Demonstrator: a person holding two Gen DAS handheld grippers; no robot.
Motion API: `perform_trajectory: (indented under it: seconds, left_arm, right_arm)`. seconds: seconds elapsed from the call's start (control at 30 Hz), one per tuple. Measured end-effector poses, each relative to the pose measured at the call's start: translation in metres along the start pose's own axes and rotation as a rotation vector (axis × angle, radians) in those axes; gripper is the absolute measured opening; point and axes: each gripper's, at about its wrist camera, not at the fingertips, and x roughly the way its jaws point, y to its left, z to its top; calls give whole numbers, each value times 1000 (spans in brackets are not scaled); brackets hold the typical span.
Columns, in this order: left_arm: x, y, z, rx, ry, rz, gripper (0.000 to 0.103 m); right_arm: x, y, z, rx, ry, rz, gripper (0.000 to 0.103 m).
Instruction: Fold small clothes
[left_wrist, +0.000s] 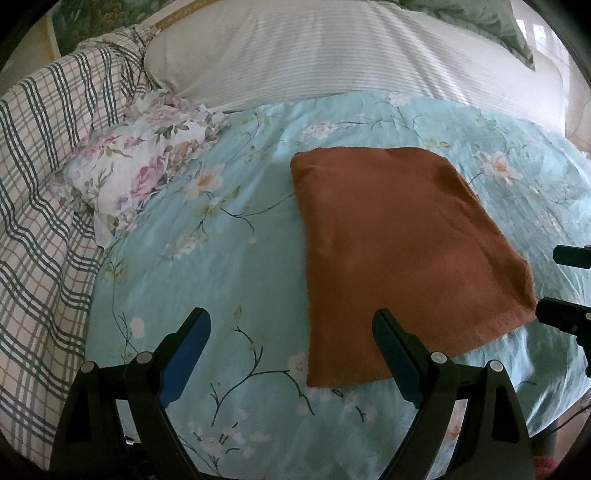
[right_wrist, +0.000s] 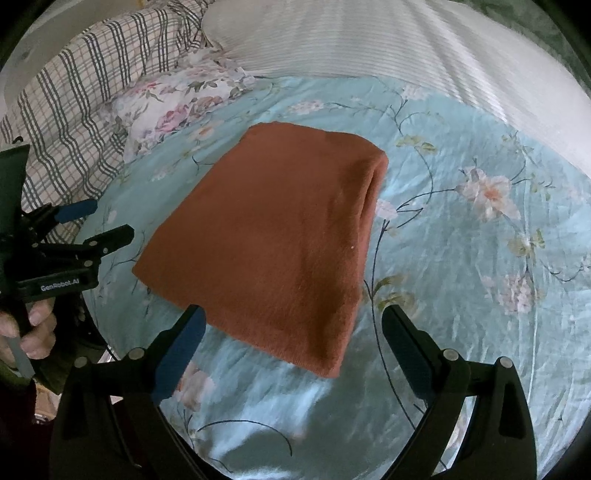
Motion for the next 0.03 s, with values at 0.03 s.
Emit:
perform_trajectory:
  seconds: [0.03]
  left_arm:
    - [1, -1, 0, 1, 0, -9, 90]
  right_arm:
    - [2, -1, 0, 1, -1, 5, 96]
